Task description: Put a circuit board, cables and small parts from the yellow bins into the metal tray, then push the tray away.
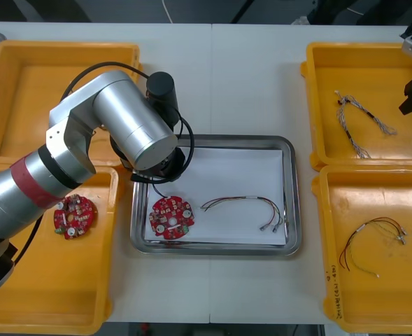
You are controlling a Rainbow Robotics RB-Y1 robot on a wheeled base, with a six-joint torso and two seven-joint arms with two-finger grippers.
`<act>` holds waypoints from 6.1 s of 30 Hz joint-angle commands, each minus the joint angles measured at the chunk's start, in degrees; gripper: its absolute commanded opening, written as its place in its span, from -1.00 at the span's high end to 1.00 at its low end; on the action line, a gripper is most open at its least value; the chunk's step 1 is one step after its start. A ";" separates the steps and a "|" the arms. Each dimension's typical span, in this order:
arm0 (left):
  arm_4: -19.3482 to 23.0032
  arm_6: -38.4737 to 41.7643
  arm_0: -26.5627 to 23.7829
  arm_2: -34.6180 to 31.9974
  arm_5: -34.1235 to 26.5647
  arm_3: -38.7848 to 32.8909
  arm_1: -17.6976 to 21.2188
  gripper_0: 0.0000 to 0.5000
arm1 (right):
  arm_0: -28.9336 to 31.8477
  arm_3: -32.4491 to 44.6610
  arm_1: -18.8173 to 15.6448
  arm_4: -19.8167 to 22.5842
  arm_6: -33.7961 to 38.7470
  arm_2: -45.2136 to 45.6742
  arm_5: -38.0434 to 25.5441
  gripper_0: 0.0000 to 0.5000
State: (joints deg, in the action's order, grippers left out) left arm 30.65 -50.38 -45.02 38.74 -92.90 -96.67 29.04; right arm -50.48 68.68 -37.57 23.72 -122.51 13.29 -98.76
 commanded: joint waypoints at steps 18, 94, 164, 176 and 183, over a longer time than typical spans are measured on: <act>-1.91 3.35 1.78 1.96 3.34 -0.98 -1.26 -1.00 | -2.61 -12.95 0.48 4.14 -1.86 -2.22 17.81 -1.00; 12.77 -41.73 -13.08 -24.50 -15.82 20.21 13.33 -1.00 | -1.11 -13.04 1.27 3.79 -0.36 -5.82 17.72 1.00; 14.00 -49.20 -10.53 -2.08 5.19 37.52 10.51 -1.00 | 5.30 44.61 7.60 15.56 -1.42 -33.86 -5.92 1.00; 14.35 -49.20 -10.53 -2.08 5.36 36.99 10.51 1.00 | 5.39 42.77 8.39 12.14 -2.30 -42.73 0.85 1.00; 14.44 -49.12 -10.62 -2.08 6.33 36.82 10.69 1.00 | 5.39 38.99 7.95 12.75 -3.53 -45.11 3.48 1.00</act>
State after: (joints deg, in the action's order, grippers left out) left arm 44.55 -94.06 -56.54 35.16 -88.25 -59.07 39.60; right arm -45.10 108.42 -30.02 36.12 -123.62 -30.18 -96.73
